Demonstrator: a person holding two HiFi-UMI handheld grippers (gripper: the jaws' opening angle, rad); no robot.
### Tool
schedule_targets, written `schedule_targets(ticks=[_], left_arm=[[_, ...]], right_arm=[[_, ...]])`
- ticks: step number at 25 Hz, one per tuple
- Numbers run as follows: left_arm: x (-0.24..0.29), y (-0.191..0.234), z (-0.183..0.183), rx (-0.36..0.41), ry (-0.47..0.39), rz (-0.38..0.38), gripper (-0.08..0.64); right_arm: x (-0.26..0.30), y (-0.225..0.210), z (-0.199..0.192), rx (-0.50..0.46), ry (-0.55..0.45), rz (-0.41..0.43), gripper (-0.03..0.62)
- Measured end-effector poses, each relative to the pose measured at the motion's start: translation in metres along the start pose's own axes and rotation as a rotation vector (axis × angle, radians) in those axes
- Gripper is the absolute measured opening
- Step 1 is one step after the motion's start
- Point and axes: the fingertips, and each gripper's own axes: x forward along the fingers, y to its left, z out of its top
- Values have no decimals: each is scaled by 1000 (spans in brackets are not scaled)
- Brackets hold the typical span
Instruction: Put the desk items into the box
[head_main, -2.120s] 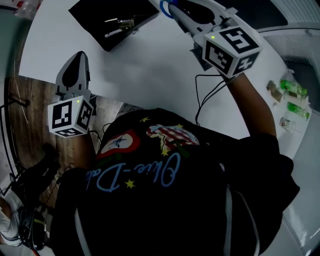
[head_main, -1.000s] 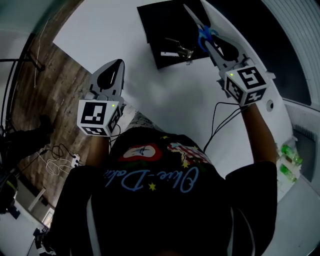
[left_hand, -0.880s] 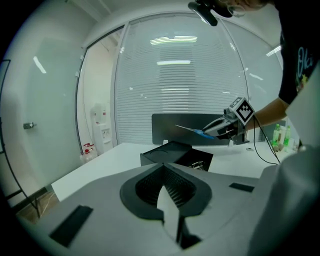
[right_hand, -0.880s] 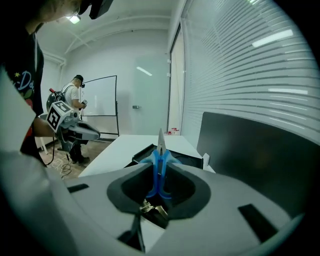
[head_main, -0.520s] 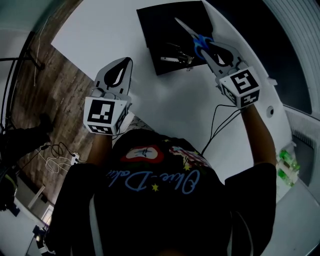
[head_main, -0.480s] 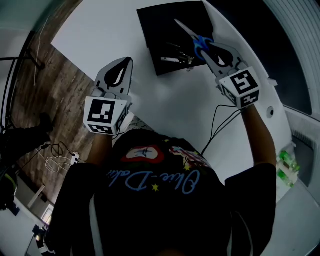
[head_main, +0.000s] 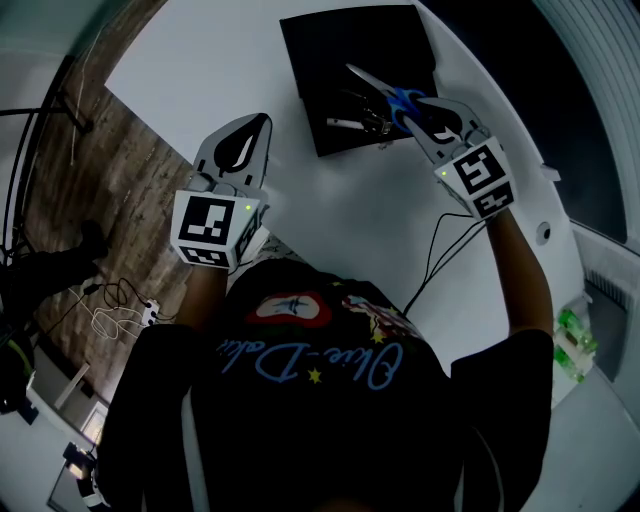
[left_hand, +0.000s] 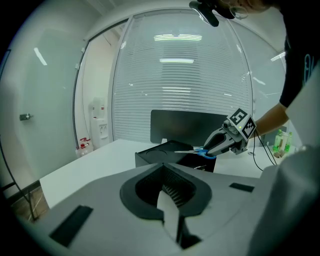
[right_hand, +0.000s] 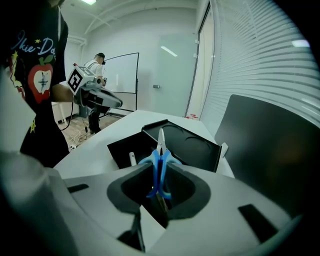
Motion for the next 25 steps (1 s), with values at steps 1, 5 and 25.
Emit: schedule_targets(ticks=[1,5,25], left_arm=[[1,0,0,0,1,0,8],[2,1,-2,-3,8,0,8],[0,6,-3,-18,3,23,8]], right_arm=[[1,1,-2,-8,8,11,91],[6,7,-9,-39,47,60,91],[15,8,-26,-18,141,130,97]])
